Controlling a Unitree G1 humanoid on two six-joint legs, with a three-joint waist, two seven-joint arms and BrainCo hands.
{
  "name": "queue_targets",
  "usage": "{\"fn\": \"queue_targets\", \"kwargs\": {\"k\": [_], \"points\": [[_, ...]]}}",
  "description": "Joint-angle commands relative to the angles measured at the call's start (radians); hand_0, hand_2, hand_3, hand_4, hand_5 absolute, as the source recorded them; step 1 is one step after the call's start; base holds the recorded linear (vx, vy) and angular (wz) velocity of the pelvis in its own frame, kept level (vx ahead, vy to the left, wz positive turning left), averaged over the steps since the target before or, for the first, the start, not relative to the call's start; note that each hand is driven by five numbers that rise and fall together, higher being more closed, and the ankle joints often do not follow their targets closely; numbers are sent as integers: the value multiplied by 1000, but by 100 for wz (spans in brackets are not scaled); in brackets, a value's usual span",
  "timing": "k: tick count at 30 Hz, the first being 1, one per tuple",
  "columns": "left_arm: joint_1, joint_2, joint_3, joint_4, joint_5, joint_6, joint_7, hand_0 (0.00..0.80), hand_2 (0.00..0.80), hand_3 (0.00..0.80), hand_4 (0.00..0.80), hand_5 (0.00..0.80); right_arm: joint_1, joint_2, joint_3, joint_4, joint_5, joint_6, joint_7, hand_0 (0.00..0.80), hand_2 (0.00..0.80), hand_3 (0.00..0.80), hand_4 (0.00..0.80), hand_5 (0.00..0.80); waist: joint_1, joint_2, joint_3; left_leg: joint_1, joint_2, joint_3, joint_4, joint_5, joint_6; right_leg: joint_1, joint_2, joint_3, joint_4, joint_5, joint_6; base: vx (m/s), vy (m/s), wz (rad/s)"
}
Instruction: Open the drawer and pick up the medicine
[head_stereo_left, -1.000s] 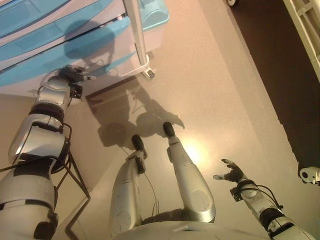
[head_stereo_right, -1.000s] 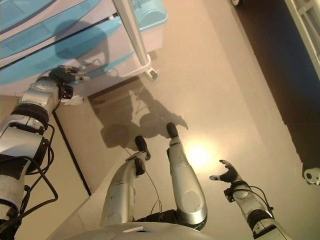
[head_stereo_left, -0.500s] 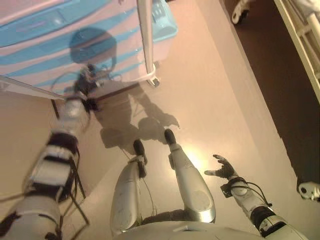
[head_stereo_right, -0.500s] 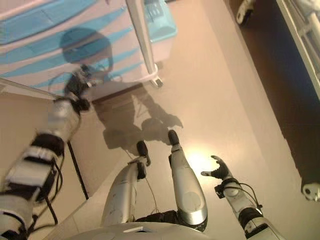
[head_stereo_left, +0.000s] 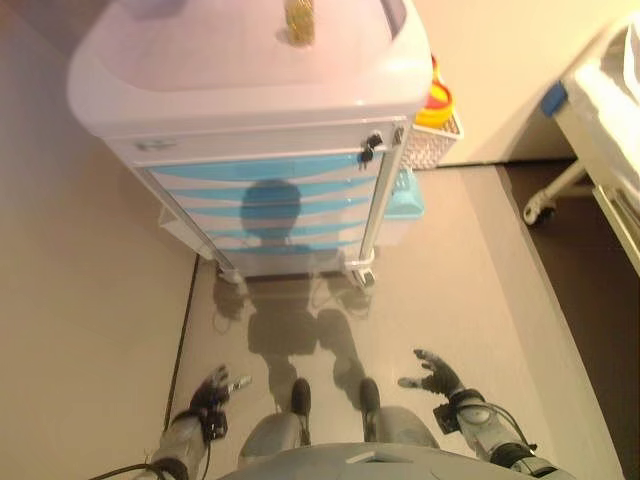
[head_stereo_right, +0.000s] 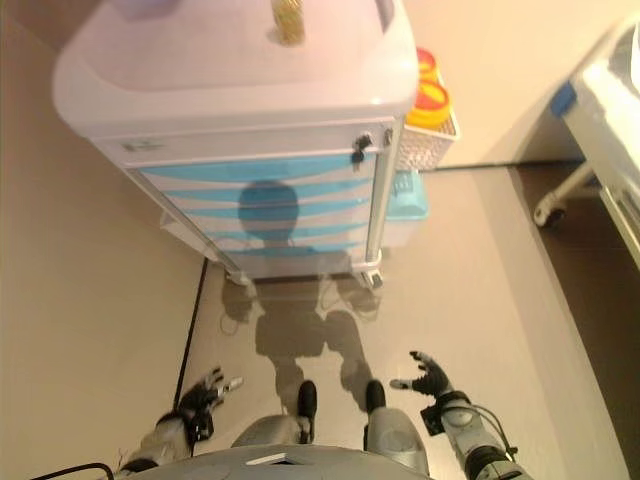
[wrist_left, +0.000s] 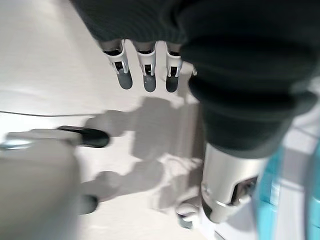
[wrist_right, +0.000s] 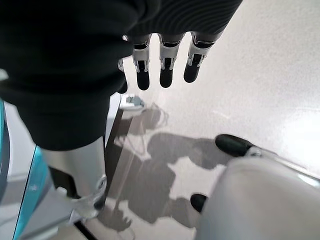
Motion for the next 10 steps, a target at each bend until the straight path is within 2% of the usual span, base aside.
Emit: {"fn": "queue_targets", "kwargs": {"k": [1,6,10], "points": [[-13,-15,-4,44,124,2,-46,0,0,0,0,0,-10,17,-3,1,-16,-33,2,0,0,0,0,0,33,-51,-29,4,-51,30,52,-102,27,3,-14,-20,35,2,24,-39,-44,22],[-22,-16,-35,55,193,32,-110,0,0,0,0,0,-37,35,14,19,-31,-10,5,0,0,0,0,0,48,-57,-62,39,-43,25,12,-96,21,40,-15,-42,2,5,32,-46,-25,19],[-39,-16,-94,41,218,13,-189,0,0,0,0,0,-53,37,40,33,-87,23,17,0,0,0,0,0,48,-59,-72,47,-46,38,29,-112,26,52,-17,-39,-14,12,33,-63,1,8]]}}
